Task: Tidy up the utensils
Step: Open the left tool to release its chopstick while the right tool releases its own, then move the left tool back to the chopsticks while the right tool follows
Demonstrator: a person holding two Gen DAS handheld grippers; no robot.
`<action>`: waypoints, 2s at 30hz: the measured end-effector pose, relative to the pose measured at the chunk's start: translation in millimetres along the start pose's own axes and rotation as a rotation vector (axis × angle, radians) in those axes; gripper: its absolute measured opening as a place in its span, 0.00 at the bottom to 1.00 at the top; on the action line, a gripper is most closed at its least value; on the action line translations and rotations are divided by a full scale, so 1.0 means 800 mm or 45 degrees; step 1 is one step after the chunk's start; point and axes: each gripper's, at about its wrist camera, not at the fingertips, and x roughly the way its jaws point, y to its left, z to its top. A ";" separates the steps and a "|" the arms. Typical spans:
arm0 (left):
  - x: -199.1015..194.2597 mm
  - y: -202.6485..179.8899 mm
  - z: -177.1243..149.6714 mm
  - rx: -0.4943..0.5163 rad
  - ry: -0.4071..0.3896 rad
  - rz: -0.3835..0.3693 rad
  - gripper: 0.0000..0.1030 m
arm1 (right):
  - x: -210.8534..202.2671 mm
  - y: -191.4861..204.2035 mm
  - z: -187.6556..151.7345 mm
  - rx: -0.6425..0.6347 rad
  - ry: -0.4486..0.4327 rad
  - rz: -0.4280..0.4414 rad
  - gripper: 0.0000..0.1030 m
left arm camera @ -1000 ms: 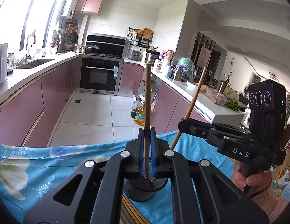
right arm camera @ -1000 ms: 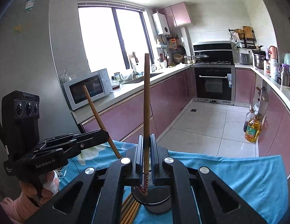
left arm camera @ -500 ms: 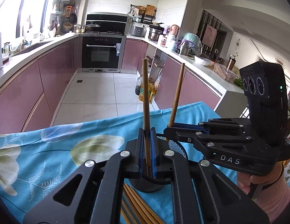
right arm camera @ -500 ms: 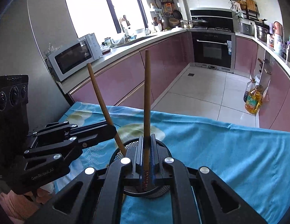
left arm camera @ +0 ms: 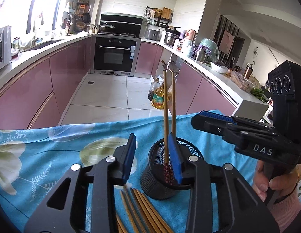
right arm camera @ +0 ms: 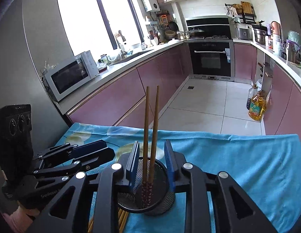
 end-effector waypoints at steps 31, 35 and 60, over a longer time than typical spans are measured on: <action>-0.045 0.051 -0.200 -0.041 0.310 0.201 0.52 | 0.011 0.063 -0.176 -0.145 0.344 0.073 0.34; -0.045 0.048 -0.204 -0.035 0.315 0.206 0.52 | 0.015 0.067 -0.181 -0.165 0.356 0.054 0.34; -0.038 0.044 -0.205 -0.001 0.327 0.238 0.53 | 0.027 0.069 -0.189 -0.200 0.384 -0.016 0.33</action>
